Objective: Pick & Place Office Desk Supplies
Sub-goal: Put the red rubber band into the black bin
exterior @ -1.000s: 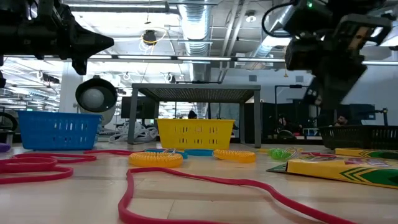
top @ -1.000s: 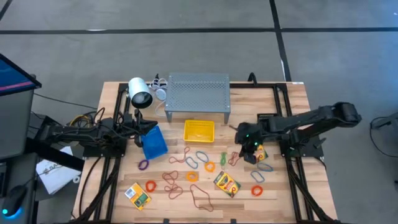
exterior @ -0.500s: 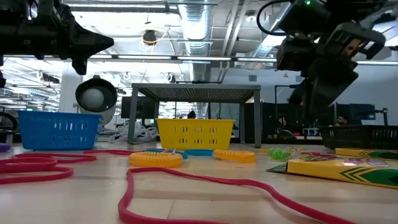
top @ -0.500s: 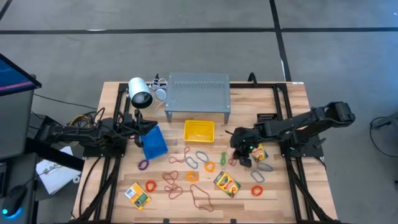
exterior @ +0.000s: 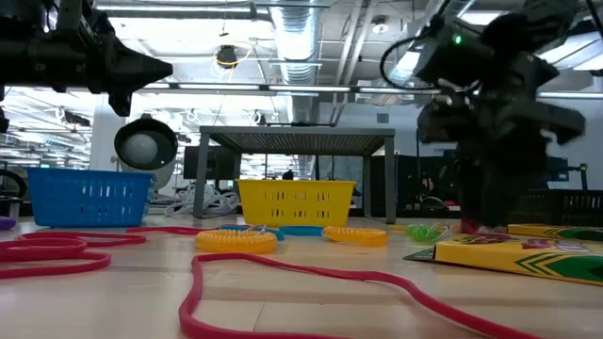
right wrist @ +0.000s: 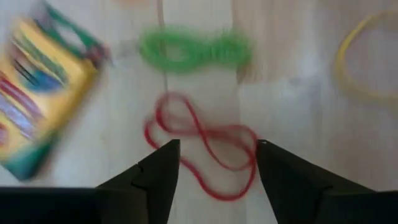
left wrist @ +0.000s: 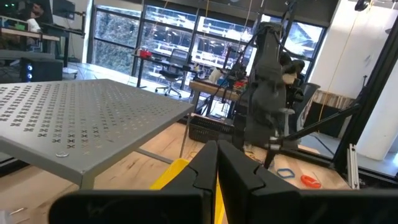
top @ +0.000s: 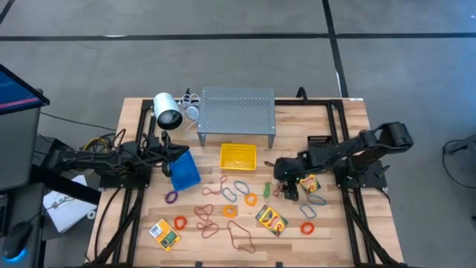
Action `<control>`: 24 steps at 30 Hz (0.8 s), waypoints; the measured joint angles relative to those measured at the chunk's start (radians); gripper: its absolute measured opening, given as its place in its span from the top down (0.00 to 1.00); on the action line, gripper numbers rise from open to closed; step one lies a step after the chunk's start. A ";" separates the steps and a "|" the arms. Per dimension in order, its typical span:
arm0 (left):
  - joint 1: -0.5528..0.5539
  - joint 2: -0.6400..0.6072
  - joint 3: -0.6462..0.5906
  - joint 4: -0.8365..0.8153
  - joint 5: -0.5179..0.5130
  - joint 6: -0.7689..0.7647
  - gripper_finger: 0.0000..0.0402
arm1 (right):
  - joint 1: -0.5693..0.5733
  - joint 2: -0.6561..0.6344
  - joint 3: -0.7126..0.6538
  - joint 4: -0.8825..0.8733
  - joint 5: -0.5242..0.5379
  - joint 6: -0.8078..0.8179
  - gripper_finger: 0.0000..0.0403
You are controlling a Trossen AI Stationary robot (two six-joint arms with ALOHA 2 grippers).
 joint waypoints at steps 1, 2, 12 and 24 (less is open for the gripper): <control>0.000 0.002 0.000 0.000 0.000 0.000 0.98 | 0.000 0.020 0.010 -0.004 -0.002 0.003 0.48; 0.000 0.002 0.000 -0.001 0.000 0.000 0.98 | -0.001 0.036 0.021 -0.012 -0.009 0.005 0.48; 0.000 0.013 0.000 0.004 0.000 -0.001 0.98 | 0.002 0.038 0.041 -0.039 0.003 0.000 0.60; 0.000 0.013 0.000 0.011 0.000 -0.001 0.98 | 0.002 0.034 0.039 -0.047 0.026 0.008 0.96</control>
